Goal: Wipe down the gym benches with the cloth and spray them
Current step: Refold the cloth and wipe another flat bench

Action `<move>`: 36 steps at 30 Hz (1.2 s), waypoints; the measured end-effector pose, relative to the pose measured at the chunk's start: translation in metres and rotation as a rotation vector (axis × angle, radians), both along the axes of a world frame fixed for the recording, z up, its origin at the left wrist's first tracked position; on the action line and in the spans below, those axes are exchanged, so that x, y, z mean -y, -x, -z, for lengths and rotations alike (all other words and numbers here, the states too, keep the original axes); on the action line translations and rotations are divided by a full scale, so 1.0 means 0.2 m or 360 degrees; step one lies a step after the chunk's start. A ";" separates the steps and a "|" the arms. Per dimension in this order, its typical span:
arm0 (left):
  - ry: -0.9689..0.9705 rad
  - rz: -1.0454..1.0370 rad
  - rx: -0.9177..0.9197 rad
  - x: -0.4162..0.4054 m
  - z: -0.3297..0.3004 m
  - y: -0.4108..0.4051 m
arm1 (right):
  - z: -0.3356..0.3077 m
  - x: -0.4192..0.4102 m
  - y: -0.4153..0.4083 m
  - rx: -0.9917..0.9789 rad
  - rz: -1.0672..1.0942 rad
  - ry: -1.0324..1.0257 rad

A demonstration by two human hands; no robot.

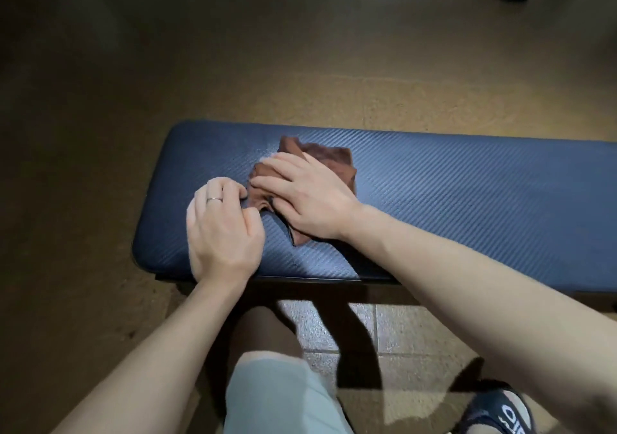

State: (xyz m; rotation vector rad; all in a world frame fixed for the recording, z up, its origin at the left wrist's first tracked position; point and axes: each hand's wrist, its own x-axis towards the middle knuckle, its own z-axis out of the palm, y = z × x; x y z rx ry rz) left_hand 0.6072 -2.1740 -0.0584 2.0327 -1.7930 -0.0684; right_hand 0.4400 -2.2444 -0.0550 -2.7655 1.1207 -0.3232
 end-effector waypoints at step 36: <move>0.0190 0.0018 -0.0152 -0.01 0.02 -0.03 | -0.03 0.44 0.07 0.0059 0.0537 -0.0048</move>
